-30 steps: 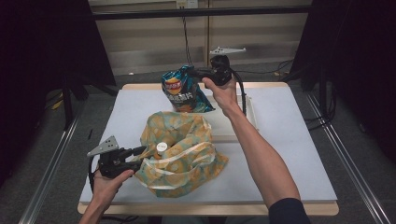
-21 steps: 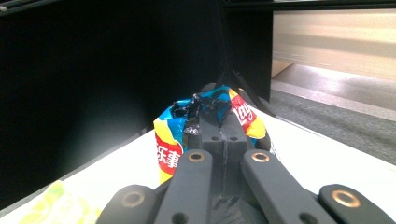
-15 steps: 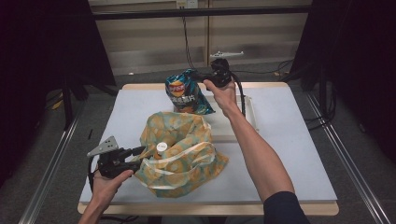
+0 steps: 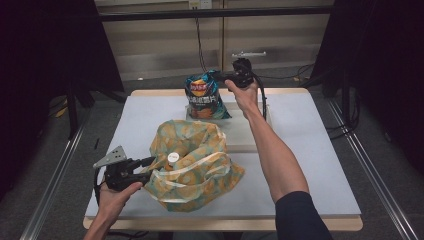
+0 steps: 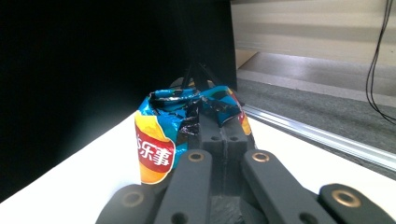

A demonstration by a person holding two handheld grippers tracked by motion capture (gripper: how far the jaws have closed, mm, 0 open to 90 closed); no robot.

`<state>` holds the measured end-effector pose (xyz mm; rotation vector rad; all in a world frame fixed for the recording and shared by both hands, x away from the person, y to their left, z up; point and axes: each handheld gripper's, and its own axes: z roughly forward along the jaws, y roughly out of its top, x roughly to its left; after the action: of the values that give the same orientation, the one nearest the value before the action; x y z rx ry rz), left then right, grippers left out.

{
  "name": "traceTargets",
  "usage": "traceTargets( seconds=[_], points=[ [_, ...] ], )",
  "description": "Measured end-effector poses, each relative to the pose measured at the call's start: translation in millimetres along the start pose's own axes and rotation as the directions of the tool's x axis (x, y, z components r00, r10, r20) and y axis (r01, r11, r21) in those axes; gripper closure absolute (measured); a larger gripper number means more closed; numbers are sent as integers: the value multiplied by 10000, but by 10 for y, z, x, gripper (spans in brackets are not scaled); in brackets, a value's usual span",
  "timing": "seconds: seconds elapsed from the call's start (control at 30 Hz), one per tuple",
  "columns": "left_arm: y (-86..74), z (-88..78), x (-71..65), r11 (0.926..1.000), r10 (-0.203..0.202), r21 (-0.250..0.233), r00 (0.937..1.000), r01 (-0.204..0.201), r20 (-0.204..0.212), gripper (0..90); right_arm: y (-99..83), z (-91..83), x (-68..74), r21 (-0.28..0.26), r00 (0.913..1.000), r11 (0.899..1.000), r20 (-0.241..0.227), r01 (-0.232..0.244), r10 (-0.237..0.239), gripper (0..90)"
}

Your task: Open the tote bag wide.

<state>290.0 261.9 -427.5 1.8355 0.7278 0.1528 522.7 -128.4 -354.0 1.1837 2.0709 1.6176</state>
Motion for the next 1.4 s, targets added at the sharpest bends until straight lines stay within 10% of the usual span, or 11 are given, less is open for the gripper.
traceTargets(
  seconds=[0.87, 1.4],
  points=[
    [-13, -9, -4, 10000, -7, 11, 9999, 7, -124, 453, -74, -47, -317, 301, 9851, 9987, 1681, -417, 361, 625],
    [-15, -8, -13, 10000, -40, -48, 9999, 39, -157, 451, -124, -203, -256, 65, 9890, 9992, 1432, -391, 378, 325]
  ],
)
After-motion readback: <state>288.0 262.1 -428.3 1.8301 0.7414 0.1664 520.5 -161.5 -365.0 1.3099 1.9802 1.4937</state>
